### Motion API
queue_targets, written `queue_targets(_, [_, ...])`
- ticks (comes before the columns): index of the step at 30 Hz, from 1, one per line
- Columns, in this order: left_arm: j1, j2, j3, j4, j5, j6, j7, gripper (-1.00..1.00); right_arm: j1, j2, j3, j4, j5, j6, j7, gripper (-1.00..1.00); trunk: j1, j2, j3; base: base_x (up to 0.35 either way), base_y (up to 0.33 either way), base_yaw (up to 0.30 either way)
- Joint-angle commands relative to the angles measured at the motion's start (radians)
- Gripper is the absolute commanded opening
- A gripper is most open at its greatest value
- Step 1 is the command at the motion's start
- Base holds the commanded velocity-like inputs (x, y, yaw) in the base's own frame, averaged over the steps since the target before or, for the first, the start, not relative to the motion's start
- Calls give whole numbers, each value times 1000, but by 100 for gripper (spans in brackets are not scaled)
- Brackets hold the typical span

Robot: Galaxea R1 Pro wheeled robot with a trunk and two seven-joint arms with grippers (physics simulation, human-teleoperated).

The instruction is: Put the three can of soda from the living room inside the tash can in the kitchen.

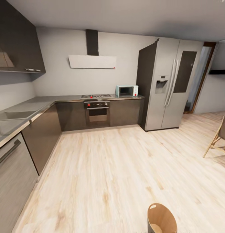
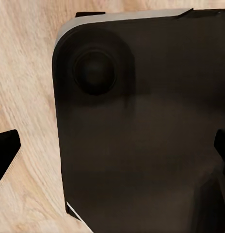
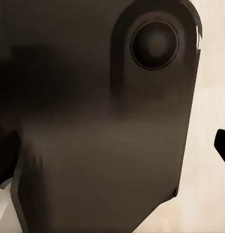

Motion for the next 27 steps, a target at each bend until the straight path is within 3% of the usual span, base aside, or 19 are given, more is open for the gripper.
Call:
queue_targets(1, [0, 0, 0, 0, 0, 0, 0, 100, 0, 0, 0, 0, 0, 0, 0, 100, 0, 0, 0, 0, 0, -287])
queue_targets(27, [0, 0, 0, 0, 0, -2, 0, 100, 0, 0, 0, 0, 0, 0, 0, 100, 0, 0, 0, 0, 0, -287])
